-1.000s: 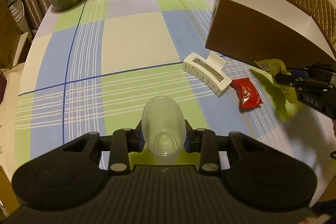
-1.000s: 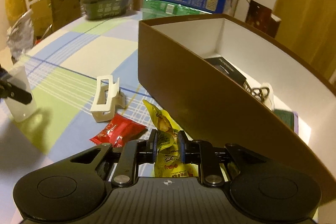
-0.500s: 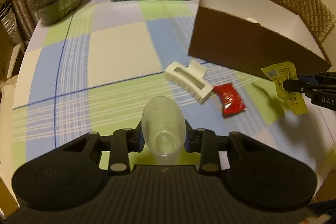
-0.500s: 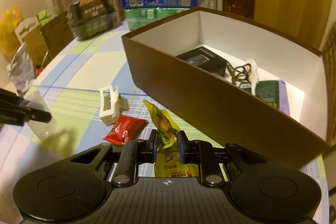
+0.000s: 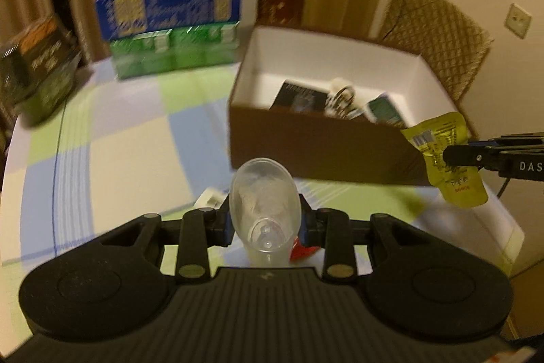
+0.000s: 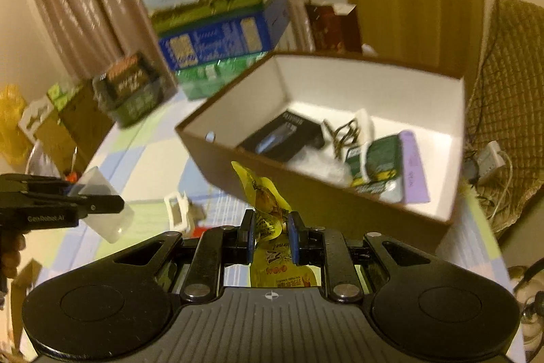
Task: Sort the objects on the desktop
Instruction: 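Carry the clear cup and yellow bag over the brown box with both tools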
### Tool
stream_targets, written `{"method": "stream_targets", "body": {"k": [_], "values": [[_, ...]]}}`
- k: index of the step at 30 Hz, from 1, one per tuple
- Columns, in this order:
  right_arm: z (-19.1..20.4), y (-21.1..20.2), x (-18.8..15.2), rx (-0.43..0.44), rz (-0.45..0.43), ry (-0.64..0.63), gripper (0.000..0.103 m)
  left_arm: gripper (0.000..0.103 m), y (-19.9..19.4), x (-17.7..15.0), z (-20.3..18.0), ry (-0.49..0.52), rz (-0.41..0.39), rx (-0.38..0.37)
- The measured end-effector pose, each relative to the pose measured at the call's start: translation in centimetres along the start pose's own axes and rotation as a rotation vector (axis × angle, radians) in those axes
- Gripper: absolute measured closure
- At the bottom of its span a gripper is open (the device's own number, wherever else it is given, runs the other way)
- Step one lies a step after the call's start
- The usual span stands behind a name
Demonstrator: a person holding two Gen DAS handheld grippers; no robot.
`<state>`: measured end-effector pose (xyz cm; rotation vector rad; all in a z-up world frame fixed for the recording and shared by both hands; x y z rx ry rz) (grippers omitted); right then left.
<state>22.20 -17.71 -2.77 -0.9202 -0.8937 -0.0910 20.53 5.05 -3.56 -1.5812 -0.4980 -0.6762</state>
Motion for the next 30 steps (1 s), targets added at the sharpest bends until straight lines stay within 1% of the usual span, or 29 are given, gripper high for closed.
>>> {"method": "stream_targets", "body": {"k": [6, 10, 14, 17, 25, 30], "values": [[-1.2, -2.4, 1.8, -0.002, -0.060, 0.042, 0.087, 0.074, -0.1, 3.1, -1.8, 0.033, -0.059, -0.055], [-2.0, -3.4, 2.6, 0.005, -0.086, 0.073, 0.087, 0.074, 0.3, 4.8, -3.0, 0.048, -0.082, -0.088], [-2.5, -4.0, 3.7, 0.003, -0.110, 0.076, 0.087, 0.074, 0.7, 6.2, -3.8, 0.054, -0.100, -0.112], [-2.9, -3.9, 4.5, -0.010, -0.122, 0.064, 0.087, 0.074, 1.2, 7.3, -4.4, 0.067, -0.113, -0.115], [-3.9, -2.1, 7.0, -0.094, -0.146, -0.027, 0.087, 0.074, 3.6, 10.4, -5.1, 0.073, -0.123, -0.118], [-5.0, -0.6, 7.8, -0.121, -0.140, -0.034, 0.087, 0.074, 5.3, 11.9, -5.3, 0.083, -0.112, -0.105]]}}
Point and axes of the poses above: each gripper's, at about its wrist camera, not at the fingertips, and y roughly the way its jaws point, z to its left, x to its top, the point moved 2 cm from there along y, roughly the way its jaws point, and after that the axes turned 2 degrees about x, right-handed, at the moved point
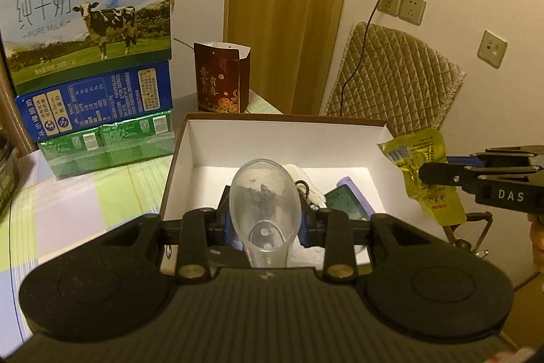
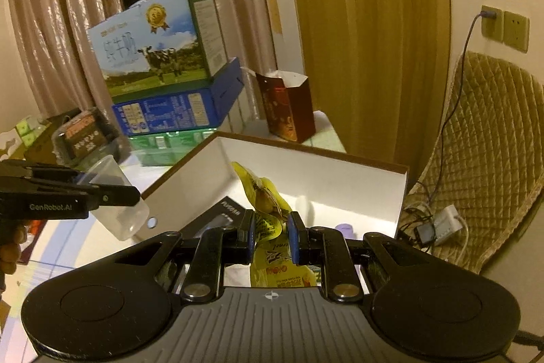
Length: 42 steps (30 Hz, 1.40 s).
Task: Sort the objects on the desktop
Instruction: 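Carry the clear cup and yellow bag over the brown box with both tools, then open both grippers to drop the cup and yellow bag into the box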
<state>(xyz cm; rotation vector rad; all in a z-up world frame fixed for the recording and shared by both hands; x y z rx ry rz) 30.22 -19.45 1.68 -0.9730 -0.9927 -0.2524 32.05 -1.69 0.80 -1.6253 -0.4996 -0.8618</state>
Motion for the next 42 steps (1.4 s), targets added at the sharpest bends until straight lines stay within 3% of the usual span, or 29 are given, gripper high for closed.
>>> {"method": "stream_targets", "body": {"k": [9, 22, 34, 36, 42], "values": [[-2.2, 3.8, 0.7, -0.015, 0.033, -0.019, 0.087, 0.074, 4.5, 1.7, 0.3, 0.019, 0.046, 0.012], [-5.8, 11.7, 0.9, -0.060, 0.121, -0.119, 0.087, 0.074, 14.7, 3.7, 1.5, 0.063, 0.156, 0.082], [-7.7, 14.5, 1.0, -0.088, 0.156, -0.149, 0.087, 0.073, 20.3, 4.6, 2.1, 0.108, 0.201, 0.166], [-7.8, 14.7, 0.9, -0.090, 0.161, -0.154, 0.087, 0.065, 20.6, 4.7, 2.2, 0.102, 0.200, 0.177], [-7.9, 14.8, 0.7, -0.094, 0.171, -0.162, 0.087, 0.058, 20.6, 4.9, 2.3, 0.098, 0.191, 0.177]]}}
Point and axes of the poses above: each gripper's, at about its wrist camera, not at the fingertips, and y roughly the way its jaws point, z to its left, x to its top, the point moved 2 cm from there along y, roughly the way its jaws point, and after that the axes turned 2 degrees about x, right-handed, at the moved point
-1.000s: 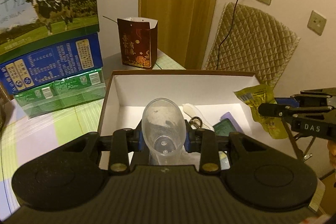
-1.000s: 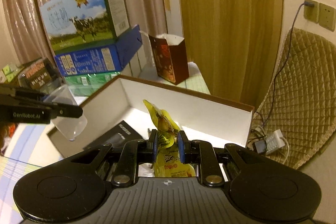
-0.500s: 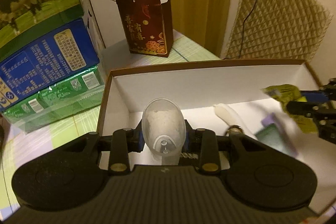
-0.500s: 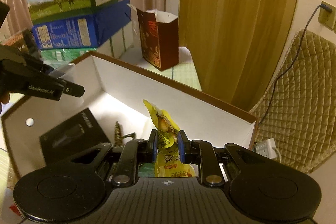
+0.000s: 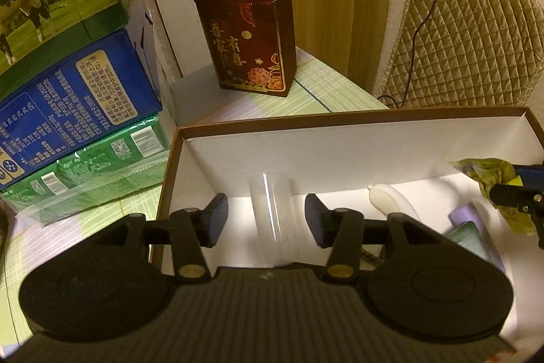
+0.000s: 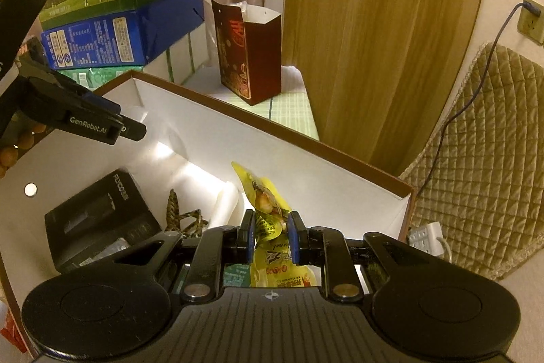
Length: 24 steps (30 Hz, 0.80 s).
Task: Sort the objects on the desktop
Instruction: 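Open both grippers to drop the cup and yellow bag into the box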
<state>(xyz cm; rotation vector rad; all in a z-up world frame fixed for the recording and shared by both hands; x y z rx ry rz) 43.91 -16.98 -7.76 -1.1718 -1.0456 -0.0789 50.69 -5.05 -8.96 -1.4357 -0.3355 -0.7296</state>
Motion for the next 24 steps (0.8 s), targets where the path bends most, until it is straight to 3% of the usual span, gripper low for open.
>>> {"method": "stream_targets", "body": {"k": [7, 9, 12, 14, 16, 18, 24], "values": [[0.3, 0.4, 0.0, -0.014, 0.015, -0.026, 0.087, 0.057, -1.3, -0.5, 0.0, -0.007, 0.001, -0.042], [0.5, 0.7, 0.1, -0.028, 0.012, -0.042, 0.087, 0.045, -1.7, -0.8, -0.2, -0.005, 0.008, -0.047], [0.9, 0.7, 0.5, -0.065, -0.018, -0.091, 0.086, 0.040, -2.3, -1.3, -0.4, -0.008, 0.014, -0.047], [1.0, 0.5, 0.6, -0.066, -0.025, -0.096, 0.074, 0.036, -2.8, -1.8, -0.4, -0.014, 0.020, -0.050], [1.1, -0.1, 0.7, -0.058, -0.035, -0.081, 0.028, 0.030, -3.4, -2.2, -0.4, -0.023, 0.022, -0.056], [1.3, -1.2, 0.6, -0.035, -0.076, -0.067, 0.021, 0.024, -4.1, -2.6, -0.3, -0.026, 0.022, -0.060], [2.2, -3.3, 0.0, 0.050, -0.052, 0.003, 0.010, 0.013, -6.6, -3.5, -0.2, -0.045, 0.015, -0.077]]}}
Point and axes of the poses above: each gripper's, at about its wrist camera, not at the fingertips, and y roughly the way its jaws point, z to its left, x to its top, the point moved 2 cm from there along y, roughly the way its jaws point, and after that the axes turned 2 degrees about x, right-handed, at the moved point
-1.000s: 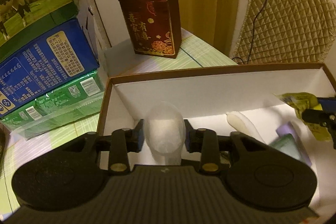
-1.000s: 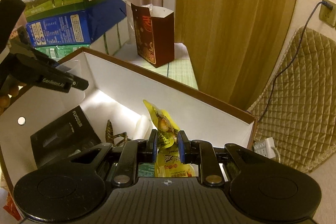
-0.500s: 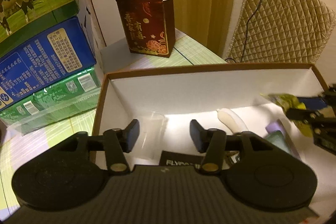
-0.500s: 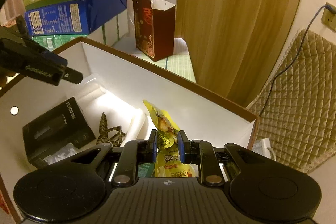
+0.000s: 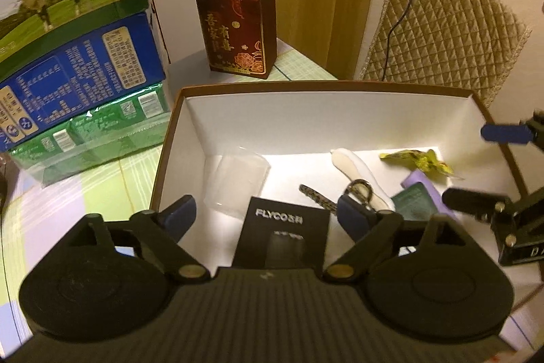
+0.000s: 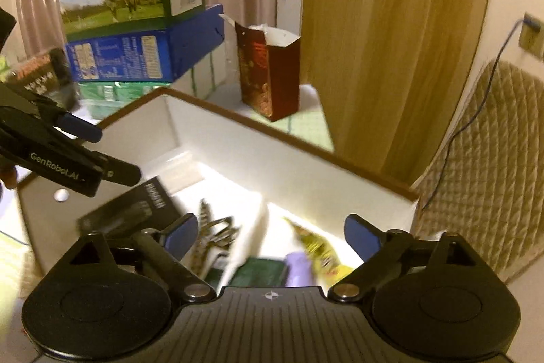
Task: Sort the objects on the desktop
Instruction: 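Open both grippers to drop the cup and yellow bag into the box, then move both tools back toward the white holder and red candy packet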
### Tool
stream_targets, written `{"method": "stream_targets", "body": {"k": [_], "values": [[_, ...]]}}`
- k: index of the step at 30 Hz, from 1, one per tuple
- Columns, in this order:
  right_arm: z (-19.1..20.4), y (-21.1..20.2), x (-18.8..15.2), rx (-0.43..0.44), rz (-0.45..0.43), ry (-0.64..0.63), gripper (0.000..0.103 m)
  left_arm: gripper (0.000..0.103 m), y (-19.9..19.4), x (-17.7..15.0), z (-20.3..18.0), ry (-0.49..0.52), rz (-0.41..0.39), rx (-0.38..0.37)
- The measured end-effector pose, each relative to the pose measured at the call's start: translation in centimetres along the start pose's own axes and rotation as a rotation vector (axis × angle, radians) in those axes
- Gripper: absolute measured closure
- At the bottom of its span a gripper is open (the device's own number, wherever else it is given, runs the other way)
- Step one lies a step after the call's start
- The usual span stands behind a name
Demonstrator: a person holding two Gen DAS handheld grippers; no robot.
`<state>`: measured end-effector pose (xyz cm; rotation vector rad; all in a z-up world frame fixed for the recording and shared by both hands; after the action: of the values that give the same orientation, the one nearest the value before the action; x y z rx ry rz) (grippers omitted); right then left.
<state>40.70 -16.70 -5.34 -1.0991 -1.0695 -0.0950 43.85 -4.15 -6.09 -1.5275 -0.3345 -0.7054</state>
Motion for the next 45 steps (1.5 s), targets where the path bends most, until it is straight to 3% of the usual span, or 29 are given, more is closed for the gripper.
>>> {"method": "stream_targets", "body": {"k": [4, 14, 36, 45], "values": [[0.6, -1.2, -0.6, 0.031, 0.027, 0.070, 0.002, 0.008, -1.9, -0.7, -0.2, -0.002, -0.022, 0.002], [3.0, -4.0, -2.3, 0.024, 0.071, 0.137, 0.002, 0.005, -6.3, -3.8, -0.1, -0.047, -0.039, 0.017], [9.9, -10.9, -4.7, 0.042, 0.034, 0.127, 0.002, 0.005, -15.3, -12.0, 0.0, -0.086, -0.054, 0.032], [12.8, -12.3, -7.0, 0.074, 0.072, 0.140, 0.002, 0.005, -17.3, -16.2, 0.9, -0.125, -0.019, 0.045]]}}
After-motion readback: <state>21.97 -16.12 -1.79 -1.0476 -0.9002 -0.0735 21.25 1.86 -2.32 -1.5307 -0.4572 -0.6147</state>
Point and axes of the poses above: each gripper's, at about its wrist camera, not at the fingertips, and y roughly the way its jaws point, z to its left, x to its top, the point moved 2 cm from there along y, roughly the way its jaws point, and after that the axes turned 2 degrees about x, right-handed, at the moved point
